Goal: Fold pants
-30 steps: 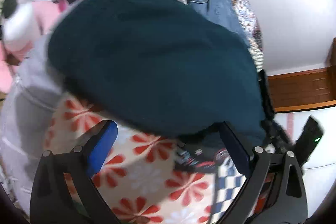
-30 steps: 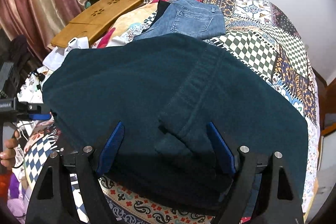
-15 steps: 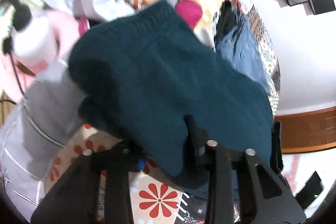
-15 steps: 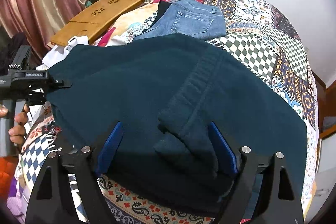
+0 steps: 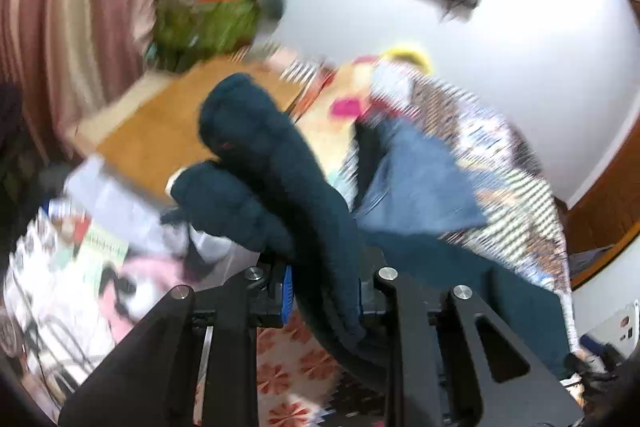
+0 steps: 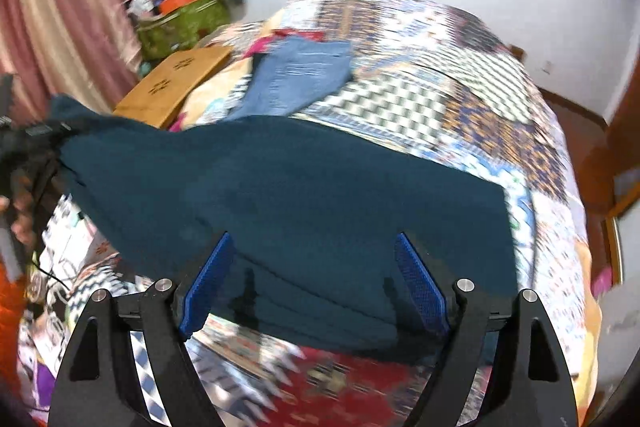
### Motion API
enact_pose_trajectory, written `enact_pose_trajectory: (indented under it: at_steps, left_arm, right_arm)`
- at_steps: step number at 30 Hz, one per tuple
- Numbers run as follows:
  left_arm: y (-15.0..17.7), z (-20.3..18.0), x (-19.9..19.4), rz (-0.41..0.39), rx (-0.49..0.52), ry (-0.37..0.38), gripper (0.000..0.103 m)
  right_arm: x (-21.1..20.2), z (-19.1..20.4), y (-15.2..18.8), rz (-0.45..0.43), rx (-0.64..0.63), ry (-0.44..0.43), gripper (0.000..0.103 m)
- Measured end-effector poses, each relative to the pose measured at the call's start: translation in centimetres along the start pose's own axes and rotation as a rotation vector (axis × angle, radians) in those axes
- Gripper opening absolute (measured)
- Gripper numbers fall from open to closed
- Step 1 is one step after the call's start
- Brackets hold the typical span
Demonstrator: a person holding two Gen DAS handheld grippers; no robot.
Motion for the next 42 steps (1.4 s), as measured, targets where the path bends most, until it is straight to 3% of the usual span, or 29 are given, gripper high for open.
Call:
enact_pose_trajectory:
  at_steps: [7,11,14,18,24,29,33,35,36,37,39,42]
  left_arm:
    - [-4.5,-12.3,-2.8,-0.093,0.187,0.138,0.02]
    - [-4.7,-19.8,-1.8,-0.043,0.256,0.262,0.02]
    - [-3.5,-25.4,-0.1,0.021,0.316,0.341,0.019]
    - [-0.3,-31.2,2.2,0.132,0.36,0.435,0.019]
    - [9.1,-38.3,5.4,0.349,0.515,0.521,0.019]
    - [16.2,-39.2,8.1,0.556,0.561,0.528,0.019]
    - [18.7,-38.9,8.4,0.609,0.585,0.522,0.021]
    - [19.1,-38.4,7.6,0.615,0.616,0.515,0.029]
    - [19.2,-38.3,7.2,0.631,0.621,0.527,0.042]
    - [19.3,-38.3,7.0,0.652,0.614,0.552,0.062]
    - [19.2,-39.2,5.9,0.655,0.592,0.604,0.079]
    - [17.6,-38.9,4.2,0.587,0.613,0.61,0.081]
  right_arm:
    - [-0.3,-6.7,3.1,0.039,0.133,0.069,0.08]
    - [0.5,-8.2,5.7,0.082,0.175,0.065,0.081]
    - [0.3,-8.2,6.5,0.059,0.179,0.053,0.081]
    - [-0.2,-8.5,6.6,0.053,0.202,0.037,0.081]
    - [-0.8,-10.1,7.8,0.069,0.247,0.026,0.08]
    - [-1.3,-11.3,8.9,0.076,0.274,0.042,0.08]
    - [-1.8,-11.7,9.5,0.078,0.283,0.052,0.08]
    - [-2.0,-11.7,9.5,0.078,0.282,0.055,0.08]
    - [-2.1,-11.6,9.5,0.078,0.28,0.057,0.08]
    - [-2.1,-11.6,9.6,0.078,0.278,0.058,0.08]
    - [-2.3,-11.4,9.5,0.078,0.269,0.06,0.08]
    - [-2.4,-11.0,9.4,0.075,0.256,0.065,0.08]
Point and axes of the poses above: each gripper's, at about its wrist camera, not at the fingertips, and x roughly the way its jaws point, z to its left, y to its underside, the point moved 9 cm from there along x, roughly the way its jaws point, and after that the axes turned 8 degrees about y, right-handed, at the moved point
